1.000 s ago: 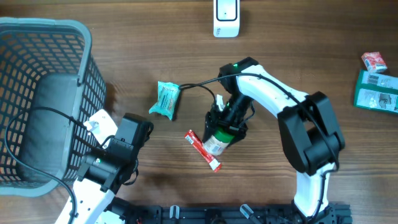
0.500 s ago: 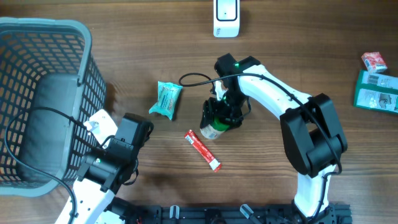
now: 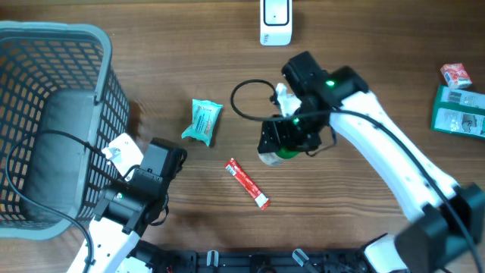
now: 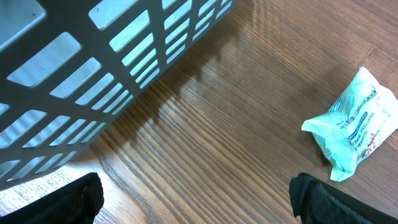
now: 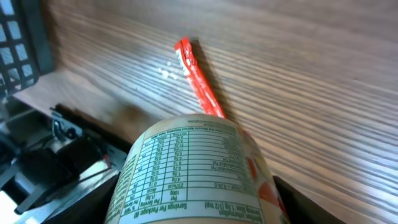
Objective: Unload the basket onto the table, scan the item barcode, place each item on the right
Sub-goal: 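Hold the jar's label at the white scanner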
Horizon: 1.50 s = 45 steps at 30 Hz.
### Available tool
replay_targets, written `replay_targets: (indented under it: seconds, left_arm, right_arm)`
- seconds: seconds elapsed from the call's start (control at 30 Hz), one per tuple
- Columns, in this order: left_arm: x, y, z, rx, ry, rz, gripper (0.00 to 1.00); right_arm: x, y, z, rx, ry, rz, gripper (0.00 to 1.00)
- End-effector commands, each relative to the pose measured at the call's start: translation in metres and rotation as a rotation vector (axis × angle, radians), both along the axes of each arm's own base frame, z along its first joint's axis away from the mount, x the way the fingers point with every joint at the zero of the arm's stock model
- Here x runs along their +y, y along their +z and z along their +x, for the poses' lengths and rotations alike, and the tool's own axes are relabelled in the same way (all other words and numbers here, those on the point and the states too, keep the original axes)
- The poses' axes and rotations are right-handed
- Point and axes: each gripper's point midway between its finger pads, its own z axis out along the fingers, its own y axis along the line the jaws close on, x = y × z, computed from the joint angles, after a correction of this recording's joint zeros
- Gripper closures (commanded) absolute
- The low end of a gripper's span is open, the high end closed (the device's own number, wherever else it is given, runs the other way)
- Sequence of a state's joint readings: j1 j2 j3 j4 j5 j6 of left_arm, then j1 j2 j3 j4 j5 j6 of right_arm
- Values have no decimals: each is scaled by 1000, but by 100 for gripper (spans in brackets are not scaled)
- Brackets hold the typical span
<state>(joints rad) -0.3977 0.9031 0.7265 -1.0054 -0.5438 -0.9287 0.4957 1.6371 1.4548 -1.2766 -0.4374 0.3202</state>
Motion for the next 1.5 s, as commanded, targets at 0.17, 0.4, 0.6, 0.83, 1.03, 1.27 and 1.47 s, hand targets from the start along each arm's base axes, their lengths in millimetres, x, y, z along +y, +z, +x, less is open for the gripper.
replay_targets:
  seconds: [0.17, 0.4, 0.6, 0.83, 1.03, 1.27, 1.47]
  left_arm:
    - [2, 0, -1, -1, -1, 6, 0]
    - [2, 0, -1, -1, -1, 6, 0]
    - [2, 0, -1, -1, -1, 6, 0]
    - [2, 0, -1, -1, -1, 6, 0]
    - [2, 0, -1, -1, -1, 6, 0]
    - [2, 0, -1, -1, -1, 6, 0]
    - [2, 0, -1, -1, -1, 6, 0]
  right_arm:
    - [-49, 52, 101, -569, -355, -202, 56]
    - [-51, 40, 162, -847, -494, -194, 60]
    - [-50, 22, 191, -914, -545, -214, 56]
    - [-57, -2, 227, -1008, -639, -301, 63]
    - [-50, -4, 253, -1127, -569, -320, 61]
    - [-45, 15, 292, -1275, -517, -156, 60]
    - [-42, 17, 330, -1346, -521, -33, 58]
